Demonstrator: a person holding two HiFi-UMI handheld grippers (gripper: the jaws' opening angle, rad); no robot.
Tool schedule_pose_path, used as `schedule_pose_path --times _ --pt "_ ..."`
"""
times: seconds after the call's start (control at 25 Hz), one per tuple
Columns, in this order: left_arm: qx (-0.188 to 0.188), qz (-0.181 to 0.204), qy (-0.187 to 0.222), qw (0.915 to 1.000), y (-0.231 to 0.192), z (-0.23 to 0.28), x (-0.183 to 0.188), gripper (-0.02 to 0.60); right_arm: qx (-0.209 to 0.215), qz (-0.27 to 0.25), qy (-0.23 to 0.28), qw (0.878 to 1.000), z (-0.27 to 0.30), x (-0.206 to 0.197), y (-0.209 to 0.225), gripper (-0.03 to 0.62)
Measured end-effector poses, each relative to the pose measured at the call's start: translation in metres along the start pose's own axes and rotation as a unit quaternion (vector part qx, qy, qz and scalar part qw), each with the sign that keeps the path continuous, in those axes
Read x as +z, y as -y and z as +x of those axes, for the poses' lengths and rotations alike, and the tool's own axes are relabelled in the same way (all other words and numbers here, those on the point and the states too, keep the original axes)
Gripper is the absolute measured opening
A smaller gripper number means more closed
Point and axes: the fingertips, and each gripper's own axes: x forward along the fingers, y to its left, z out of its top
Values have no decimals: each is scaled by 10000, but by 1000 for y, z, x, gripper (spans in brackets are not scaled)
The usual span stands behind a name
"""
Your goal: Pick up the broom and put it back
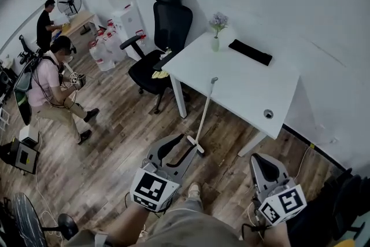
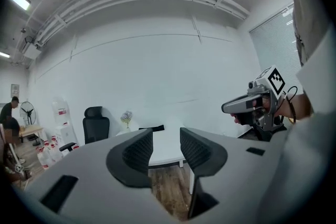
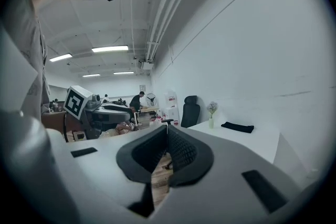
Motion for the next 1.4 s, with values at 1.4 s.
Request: schedule_pose_path --times 1.4 --pt "-188 -257 -708 9970 -121 257 -120 178 -31 647 -663 9957 205 -69 153 31"
